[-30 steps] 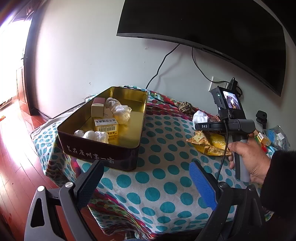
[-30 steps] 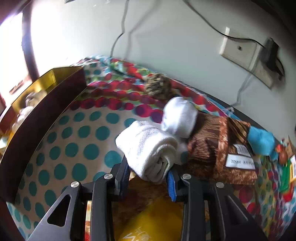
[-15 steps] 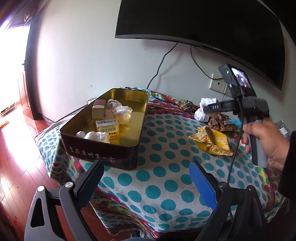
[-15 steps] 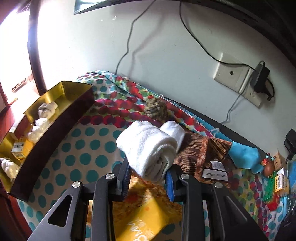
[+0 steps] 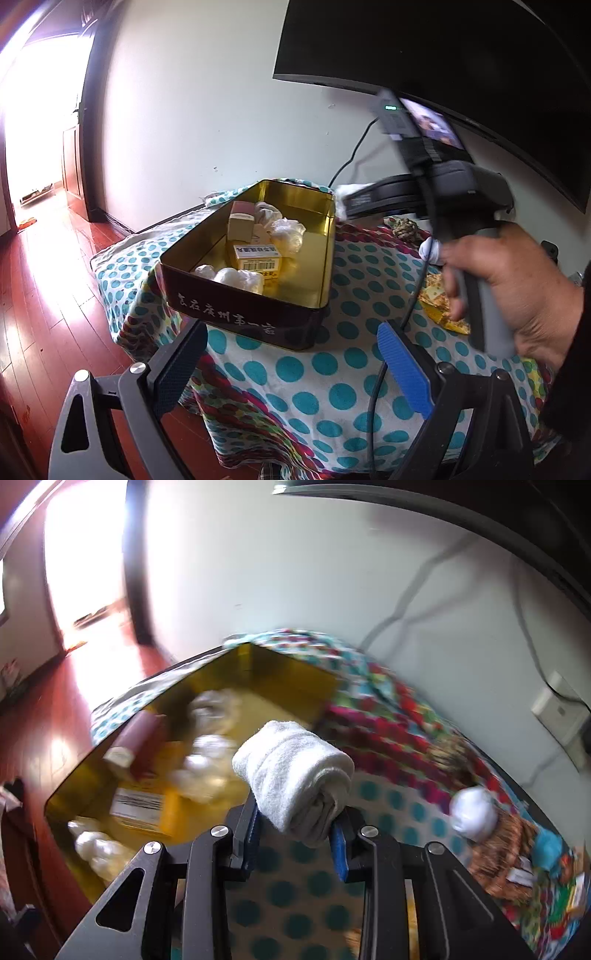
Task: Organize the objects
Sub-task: 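Carry the white towel over the gold tin and open the right gripper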
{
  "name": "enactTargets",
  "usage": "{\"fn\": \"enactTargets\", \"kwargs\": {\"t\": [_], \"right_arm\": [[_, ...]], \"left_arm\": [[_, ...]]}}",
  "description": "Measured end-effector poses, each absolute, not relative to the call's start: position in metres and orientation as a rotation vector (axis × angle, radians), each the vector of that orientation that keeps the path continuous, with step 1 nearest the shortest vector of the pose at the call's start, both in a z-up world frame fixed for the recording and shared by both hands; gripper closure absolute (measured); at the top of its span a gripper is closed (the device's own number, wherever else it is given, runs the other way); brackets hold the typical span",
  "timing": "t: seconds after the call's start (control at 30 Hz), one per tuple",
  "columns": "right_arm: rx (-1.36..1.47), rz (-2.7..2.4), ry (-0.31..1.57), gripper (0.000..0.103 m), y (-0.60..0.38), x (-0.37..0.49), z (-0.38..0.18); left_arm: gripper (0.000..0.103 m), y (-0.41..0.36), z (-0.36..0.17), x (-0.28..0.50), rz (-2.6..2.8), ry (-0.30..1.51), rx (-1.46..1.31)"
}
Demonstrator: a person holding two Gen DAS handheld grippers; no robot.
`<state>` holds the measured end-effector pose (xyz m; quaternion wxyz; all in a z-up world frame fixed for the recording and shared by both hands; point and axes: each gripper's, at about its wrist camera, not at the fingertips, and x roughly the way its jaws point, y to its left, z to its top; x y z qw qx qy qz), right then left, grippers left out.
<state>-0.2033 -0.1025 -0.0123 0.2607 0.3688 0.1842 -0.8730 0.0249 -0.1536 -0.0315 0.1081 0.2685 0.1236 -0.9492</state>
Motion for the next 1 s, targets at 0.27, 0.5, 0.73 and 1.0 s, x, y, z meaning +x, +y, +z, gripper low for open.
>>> {"fn": "enactTargets", "kwargs": {"t": [0.27, 0.5, 0.73, 1.0], "right_arm": [[1.000, -2.305, 0.552, 0.074, -0.148, -0.204, -0.031], [1.039, -2.285, 0.530, 0.070, -0.156, -0.219, -0.045], [1.052, -2.272, 0.477, 0.042, -0.158, -0.225, -0.044], [0.919, -2.311, 0.388, 0.024, -0.128, -0.210, -0.001]], "left_arm": [[0.007, -0.172, -0.038, 0.021, -2.743, 0.464, 0.814], [0.007, -0.178, -0.041, 0.016, -2.724, 0.491, 0.840], [0.007, -0.175, -0.042, 0.012, -2.725, 0.481, 0.855], [0.007, -0.167, -0.040, 0.013, -2.736, 0.424, 0.843]]}}
